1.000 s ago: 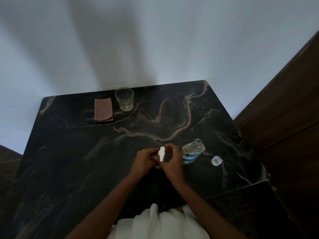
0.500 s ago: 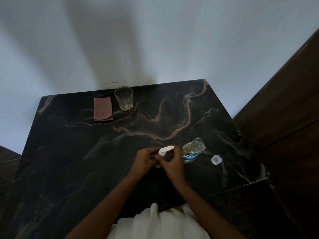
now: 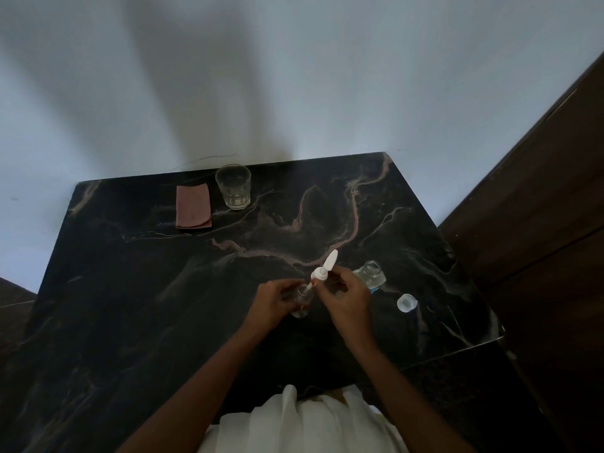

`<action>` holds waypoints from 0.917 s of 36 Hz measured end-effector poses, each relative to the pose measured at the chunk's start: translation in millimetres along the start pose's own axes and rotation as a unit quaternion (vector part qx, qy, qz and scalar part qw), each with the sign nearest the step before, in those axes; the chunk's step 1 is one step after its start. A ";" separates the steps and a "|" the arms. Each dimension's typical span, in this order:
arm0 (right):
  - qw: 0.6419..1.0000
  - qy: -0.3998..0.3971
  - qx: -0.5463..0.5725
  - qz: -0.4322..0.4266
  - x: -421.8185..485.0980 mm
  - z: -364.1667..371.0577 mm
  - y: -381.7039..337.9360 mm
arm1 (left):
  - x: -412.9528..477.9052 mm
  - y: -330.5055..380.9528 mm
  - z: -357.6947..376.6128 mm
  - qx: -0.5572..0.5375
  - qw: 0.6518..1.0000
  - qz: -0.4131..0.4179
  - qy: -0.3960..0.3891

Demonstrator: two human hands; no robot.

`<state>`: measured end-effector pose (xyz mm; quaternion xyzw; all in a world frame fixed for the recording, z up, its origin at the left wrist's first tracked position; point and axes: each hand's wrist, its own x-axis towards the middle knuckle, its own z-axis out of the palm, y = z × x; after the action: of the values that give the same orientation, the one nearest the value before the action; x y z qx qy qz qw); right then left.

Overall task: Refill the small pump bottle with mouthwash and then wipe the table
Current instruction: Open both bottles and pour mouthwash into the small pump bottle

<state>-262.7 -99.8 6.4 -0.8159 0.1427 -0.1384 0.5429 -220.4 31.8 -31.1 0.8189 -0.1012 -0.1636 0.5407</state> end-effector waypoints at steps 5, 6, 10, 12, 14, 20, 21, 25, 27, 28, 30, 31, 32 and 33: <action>1.000 0.021 0.017 -0.008 1.8 -16.3 -9.1 | -0.4 1.3 -1.4 0.018 1.000 -0.006 -0.012; 0.999 0.030 0.025 -0.008 2.3 -19.1 -11.3 | -0.2 1.4 -1.7 0.020 1.000 -0.008 -0.013; 0.996 0.051 0.078 0.008 3.5 -30.3 -18.0 | -0.6 2.4 -2.4 0.021 0.999 -0.017 -0.018; 0.991 0.056 0.119 0.028 4.1 -35.9 -21.5 | -1.1 3.6 -2.6 0.020 0.999 -0.017 -0.022; 0.985 0.072 0.152 0.040 5.4 -42.7 -25.5 | -1.2 4.6 -3.1 0.024 0.999 -0.016 -0.027; 0.966 0.110 0.218 0.081 11.5 -77.6 -31.3 | -1.4 6.7 -3.4 0.043 0.998 -0.019 -0.035; 0.963 0.118 0.227 0.088 12.4 -85.1 -30.2 | -1.2 7.0 -2.9 0.044 0.998 -0.019 -0.035; 0.949 0.170 0.245 0.098 15.9 -115.3 -14.4 | -0.6 8.0 -2.2 0.046 0.998 -0.020 -0.025; 0.945 0.199 0.233 0.111 15.8 -128.8 -0.4 | -1.0 7.7 -2.1 0.051 0.998 -0.020 -0.027; 0.944 0.211 0.222 0.121 15.6 -135.1 8.2 | -0.8 7.1 -2.1 0.053 0.998 -0.020 -0.026; 0.945 0.220 0.193 0.145 14.1 -145.6 29.3 | 0.2 6.0 -2.3 0.061 0.998 -0.017 -0.026; 0.945 0.219 0.185 0.159 12.6 -149.2 40.0 | 0.3 5.8 -2.5 0.065 0.997 -0.017 -0.025; 0.943 0.217 0.181 0.177 11.3 -152.1 53.4 | 0.4 6.3 -2.6 0.067 0.997 -0.017 -0.025; 0.939 0.216 0.182 0.197 9.1 -153.7 66.0 | 0.5 6.6 -2.6 0.068 0.997 -0.019 -0.025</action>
<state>-318.3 -257.8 3.2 -0.6089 0.3869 -0.2255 0.6548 -218.8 31.3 -24.2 0.8511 -0.1105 -0.1870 0.4779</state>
